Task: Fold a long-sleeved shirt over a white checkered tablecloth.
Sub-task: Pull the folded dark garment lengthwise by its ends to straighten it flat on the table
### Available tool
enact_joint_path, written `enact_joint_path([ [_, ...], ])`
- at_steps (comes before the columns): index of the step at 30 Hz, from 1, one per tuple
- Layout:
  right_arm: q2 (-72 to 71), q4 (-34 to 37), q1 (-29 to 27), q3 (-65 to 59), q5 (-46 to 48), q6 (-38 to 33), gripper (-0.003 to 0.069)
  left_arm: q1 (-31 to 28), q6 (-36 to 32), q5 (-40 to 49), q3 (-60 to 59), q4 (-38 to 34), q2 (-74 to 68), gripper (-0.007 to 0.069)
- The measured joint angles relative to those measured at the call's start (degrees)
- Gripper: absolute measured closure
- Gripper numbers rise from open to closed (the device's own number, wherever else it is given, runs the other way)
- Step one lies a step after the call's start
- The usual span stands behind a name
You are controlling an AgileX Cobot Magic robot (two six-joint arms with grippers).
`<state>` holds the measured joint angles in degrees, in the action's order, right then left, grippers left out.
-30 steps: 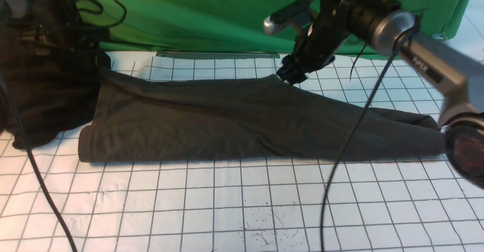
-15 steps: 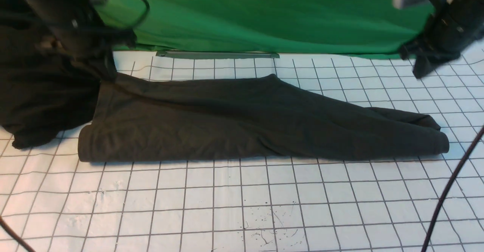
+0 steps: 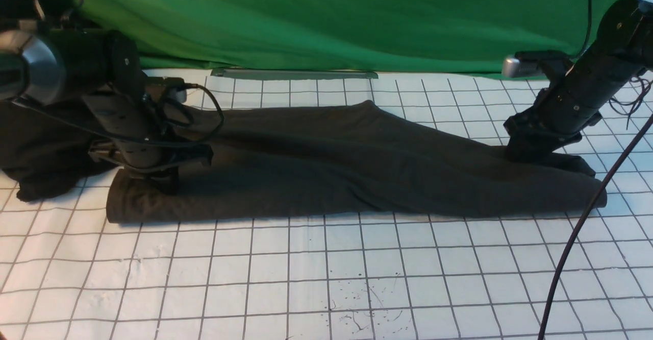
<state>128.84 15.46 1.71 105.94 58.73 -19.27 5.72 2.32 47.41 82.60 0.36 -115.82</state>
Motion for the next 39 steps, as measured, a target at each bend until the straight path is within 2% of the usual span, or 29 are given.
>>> enact_joint_path([
  [5,1.22,0.0,0.92,0.0,-0.55,-2.12,0.0307,0.04,0.29,0.15,0.47,0.22,-0.82,0.0631],
  [7,1.28,-0.07,1.24,-0.06,-0.6,-2.75,0.037,0.04,0.29,0.15,0.47,0.22,-0.97,0.0631],
  [9,1.28,0.0,1.58,0.0,-0.66,-2.94,0.0507,0.04,0.29,0.15,0.47,0.22,-1.02,0.0631],
  [12,1.17,-0.57,1.64,1.03,-0.37,-2.98,0.0622,0.04,0.41,0.45,0.83,0.4,-1.15,0.0631],
  [16,0.21,-3.93,1.64,4.69,-0.17,-2.53,0.0648,0.04,0.41,0.77,0.96,0.54,-1.15,0.0631],
  [22,-0.57,-4.97,1.64,9.21,0.68,-1.73,0.0651,0.11,0.41,0.77,1.01,0.58,-1.15,0.063],
  [30,0.53,-6.02,1.53,9.21,1.76,-2.49,0.0651,0.11,0.46,0.73,1.01,0.61,-1.15,0.0629],
  [34,2.05,-6.89,1.53,9.21,-0.62,-2.28,0.0613,0.11,0.46,0.78,1.01,0.61,-1.15,0.0629],
  [37,2.31,-11.71,1.47,9.21,-1.81,1.66,0.0466,0.11,0.46,1.18,1.01,0.61,-0.69,0.0629],
  [38,2.31,-11.71,1.47,9.21,-1.81,1.66,0.0466,0.11,0.46,1.23,0.95,0.61,-0.6,0.0629],
  [39,1.79,-15.46,1.47,9.21,-0.65,4.69,0.0391,0.11,0.46,1.23,0.87,0.61,-0.36,0.0629],
])
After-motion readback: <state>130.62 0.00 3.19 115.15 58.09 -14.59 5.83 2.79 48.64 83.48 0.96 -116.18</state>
